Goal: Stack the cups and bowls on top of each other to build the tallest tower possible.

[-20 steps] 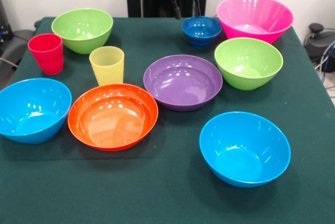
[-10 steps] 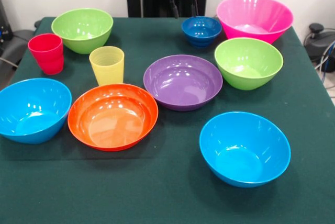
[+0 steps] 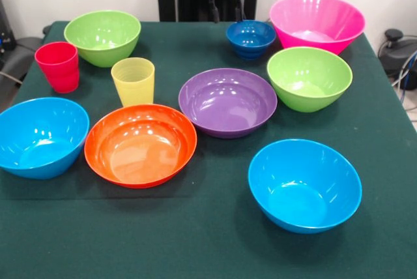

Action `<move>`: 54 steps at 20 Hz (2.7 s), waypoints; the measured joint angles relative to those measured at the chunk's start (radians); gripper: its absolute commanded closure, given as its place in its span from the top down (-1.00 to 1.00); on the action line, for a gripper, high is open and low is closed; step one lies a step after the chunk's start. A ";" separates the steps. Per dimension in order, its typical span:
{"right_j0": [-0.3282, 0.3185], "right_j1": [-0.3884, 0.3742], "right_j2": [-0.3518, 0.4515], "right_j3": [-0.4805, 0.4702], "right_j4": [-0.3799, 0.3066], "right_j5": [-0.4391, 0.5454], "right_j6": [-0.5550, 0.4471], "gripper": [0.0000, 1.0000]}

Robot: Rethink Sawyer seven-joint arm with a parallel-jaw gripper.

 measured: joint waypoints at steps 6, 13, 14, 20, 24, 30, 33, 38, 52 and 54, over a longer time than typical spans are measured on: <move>0.000 -0.015 -0.001 0.000 0.029 -0.024 0.044 1.00; -0.002 -0.033 -0.001 0.000 0.036 -0.037 0.081 1.00; -0.002 -0.035 -0.001 0.000 0.036 -0.038 0.084 1.00; -0.001 -0.044 -0.001 0.000 0.036 -0.038 0.098 1.00; 0.005 -0.035 -0.004 0.000 0.036 -0.044 0.099 1.00; 0.027 0.005 -0.011 0.000 0.037 -0.070 0.099 1.00; 0.033 0.034 -0.011 0.000 0.037 -0.077 0.099 1.00; 0.040 0.061 -0.011 -0.001 0.037 -0.080 0.099 1.00; 0.085 0.077 -0.039 0.000 0.037 -0.120 0.099 -1.00; 0.090 0.077 -0.043 -0.001 0.037 -0.131 0.099 -1.00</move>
